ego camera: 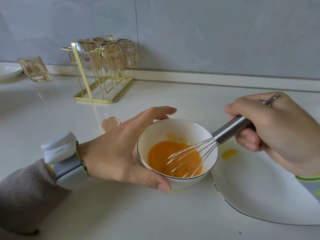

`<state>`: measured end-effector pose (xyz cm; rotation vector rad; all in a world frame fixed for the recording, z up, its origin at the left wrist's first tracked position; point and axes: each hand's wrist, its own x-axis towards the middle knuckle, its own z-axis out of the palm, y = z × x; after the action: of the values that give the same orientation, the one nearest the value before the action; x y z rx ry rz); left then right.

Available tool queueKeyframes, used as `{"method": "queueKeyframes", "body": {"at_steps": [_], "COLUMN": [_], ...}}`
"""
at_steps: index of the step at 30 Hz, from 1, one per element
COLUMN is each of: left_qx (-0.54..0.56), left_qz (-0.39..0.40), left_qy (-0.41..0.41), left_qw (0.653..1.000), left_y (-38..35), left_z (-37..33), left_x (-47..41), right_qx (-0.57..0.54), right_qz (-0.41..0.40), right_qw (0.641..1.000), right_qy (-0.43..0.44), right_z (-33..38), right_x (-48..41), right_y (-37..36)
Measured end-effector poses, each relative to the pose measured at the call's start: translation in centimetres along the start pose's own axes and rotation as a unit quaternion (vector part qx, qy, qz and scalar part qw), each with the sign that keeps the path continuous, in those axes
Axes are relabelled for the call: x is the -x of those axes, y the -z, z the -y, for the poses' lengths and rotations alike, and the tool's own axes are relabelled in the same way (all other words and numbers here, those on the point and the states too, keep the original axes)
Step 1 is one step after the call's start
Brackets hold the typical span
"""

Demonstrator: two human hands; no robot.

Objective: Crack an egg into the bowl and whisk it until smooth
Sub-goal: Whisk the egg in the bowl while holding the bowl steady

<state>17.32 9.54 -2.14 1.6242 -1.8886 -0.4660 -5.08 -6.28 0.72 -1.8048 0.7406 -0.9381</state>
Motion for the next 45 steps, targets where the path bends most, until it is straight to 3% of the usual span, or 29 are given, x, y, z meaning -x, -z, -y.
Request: {"method": "queueKeyframes", "body": {"at_steps": [45], "left_qx": [-0.006], "left_qz": [-0.004], "left_qy": [-0.015], "left_qw": [1.000], "left_y": [0.00], "left_z": [-0.04], "left_x": [0.01], "right_qx": [0.020], "right_qz": [-0.016], "right_qw": [0.999], "right_qy": [0.045], "right_z": [0.20], "right_x": [0.32], "right_y": [-0.12]}}
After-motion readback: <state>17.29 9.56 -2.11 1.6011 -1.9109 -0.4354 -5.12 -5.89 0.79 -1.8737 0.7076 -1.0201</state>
